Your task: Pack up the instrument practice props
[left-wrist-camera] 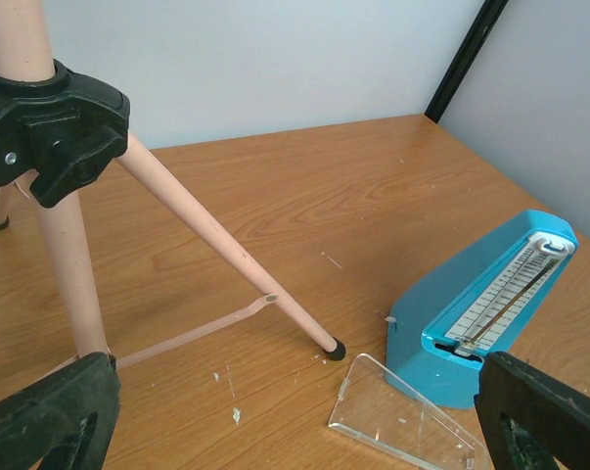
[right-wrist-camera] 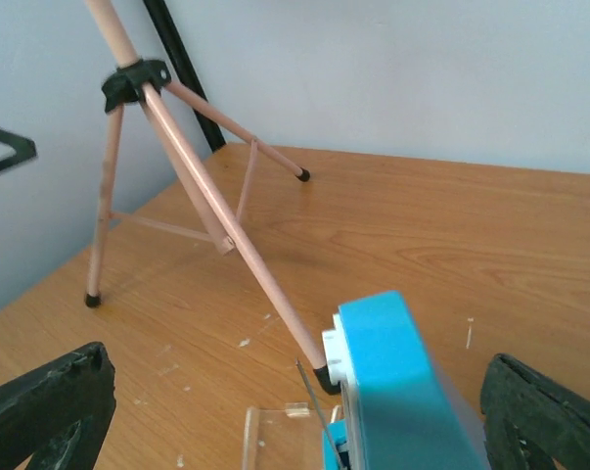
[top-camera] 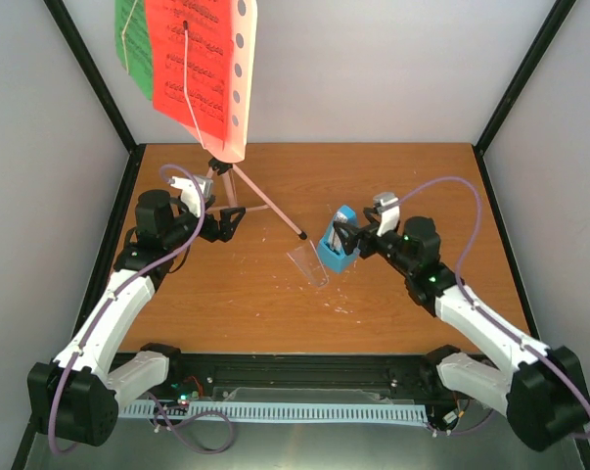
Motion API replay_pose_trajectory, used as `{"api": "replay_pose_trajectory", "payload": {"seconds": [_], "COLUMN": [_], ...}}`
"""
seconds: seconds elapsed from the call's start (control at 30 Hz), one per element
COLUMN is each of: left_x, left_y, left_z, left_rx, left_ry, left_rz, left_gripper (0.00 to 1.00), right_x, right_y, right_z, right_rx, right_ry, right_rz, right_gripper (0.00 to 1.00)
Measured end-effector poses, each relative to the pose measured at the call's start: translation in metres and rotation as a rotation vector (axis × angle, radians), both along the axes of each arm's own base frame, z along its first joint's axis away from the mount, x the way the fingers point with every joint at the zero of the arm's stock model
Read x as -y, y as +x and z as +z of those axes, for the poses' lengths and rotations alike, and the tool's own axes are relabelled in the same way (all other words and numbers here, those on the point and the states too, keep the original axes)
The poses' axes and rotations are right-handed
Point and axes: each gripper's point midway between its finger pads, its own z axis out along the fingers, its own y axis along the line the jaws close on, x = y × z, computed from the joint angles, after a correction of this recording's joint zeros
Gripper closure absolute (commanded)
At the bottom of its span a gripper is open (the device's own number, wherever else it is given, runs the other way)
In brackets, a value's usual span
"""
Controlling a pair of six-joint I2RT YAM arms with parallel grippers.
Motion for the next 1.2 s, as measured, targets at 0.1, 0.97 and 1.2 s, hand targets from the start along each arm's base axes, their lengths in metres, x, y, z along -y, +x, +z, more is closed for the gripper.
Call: {"api": "replay_pose_trajectory", "payload": {"seconds": [0.1, 0.97, 1.2], "left_x": [0.0, 0.001, 0.001], "left_y": [0.0, 0.003, 0.003], "left_z": [-0.001, -0.006, -0.006], "left_rx": [-0.002, -0.018, -0.018], "left_ry": [0.001, 0.004, 0.004], "left_rz": [0.0, 0.0, 0.0], "left_gripper": [0.01, 0.0, 0.01], "right_x": [-0.018, -0.029, -0.021], "right_y": [0.008, 0.007, 0.007], "right_z": [-0.003, -0.082, -0.086], "right_rx": [0.033, 0.021, 0.029], "right_ry": [-0.068, -0.173, -0.194], "right_rz": [0.024, -0.059, -0.125], "right_gripper": [0.0, 0.01, 0.01]}}
